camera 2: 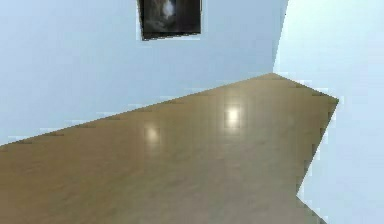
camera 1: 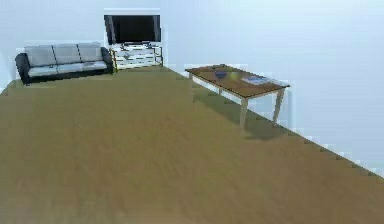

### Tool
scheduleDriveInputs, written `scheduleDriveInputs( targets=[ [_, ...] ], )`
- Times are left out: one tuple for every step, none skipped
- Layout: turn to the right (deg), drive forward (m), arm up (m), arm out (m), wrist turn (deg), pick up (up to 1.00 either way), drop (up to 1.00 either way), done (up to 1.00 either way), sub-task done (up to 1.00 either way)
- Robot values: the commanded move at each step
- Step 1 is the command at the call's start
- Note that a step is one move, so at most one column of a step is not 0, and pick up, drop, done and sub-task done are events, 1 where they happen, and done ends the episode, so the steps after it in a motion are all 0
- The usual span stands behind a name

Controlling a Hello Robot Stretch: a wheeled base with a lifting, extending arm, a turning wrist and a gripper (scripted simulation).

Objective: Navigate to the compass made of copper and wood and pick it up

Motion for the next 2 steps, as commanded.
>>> scheduleDriveInputs(
  targets=[
    [0.0,1.0,0.0,0.0,0.0,0.0,0.0,0.0,0.0],
    [-3.0,0.0,0.0,0.0,0.0,0.0,0.0,0.0,0.0]
  ],
)
